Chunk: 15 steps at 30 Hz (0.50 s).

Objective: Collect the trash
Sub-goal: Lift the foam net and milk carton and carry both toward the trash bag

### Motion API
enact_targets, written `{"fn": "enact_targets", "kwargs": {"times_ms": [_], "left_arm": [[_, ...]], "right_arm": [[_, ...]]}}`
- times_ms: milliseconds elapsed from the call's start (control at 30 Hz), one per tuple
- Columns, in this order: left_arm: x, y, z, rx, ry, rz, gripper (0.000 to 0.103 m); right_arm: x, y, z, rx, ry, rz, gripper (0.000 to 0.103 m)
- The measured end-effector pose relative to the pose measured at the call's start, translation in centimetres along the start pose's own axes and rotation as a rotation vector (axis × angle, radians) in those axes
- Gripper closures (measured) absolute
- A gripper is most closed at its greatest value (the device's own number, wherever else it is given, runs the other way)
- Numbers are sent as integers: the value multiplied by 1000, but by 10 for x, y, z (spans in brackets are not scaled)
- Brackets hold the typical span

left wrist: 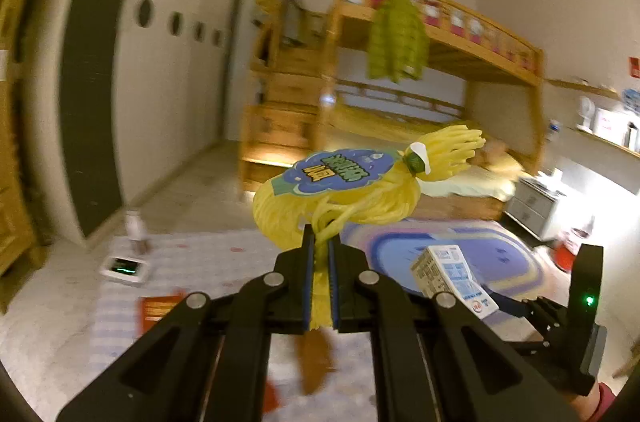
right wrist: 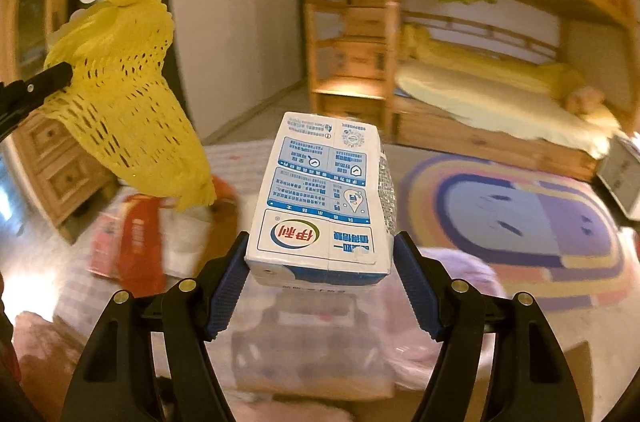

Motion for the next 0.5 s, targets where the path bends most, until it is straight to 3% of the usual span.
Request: {"fn": "enact_targets", "kwargs": {"times_ms": [267,500], "left_arm": [[-31,41,111,-80,183,-79,99],[-82,90,189,-177,258,-168,99]], "right_arm": [[26,39,109,-138,179,-26,32],[13,65,169,-223,234,-46,32]]}}
Point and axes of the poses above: each gripper's, at about its wrist camera, not at the fingertips, and x roughly against the way its jaws point, z to its right, y to its underside, the point moved 10 cm from there along -x, roughly the way its jaws point, and after that the axes turned 15 degrees about -y, right-handed, at the moved point
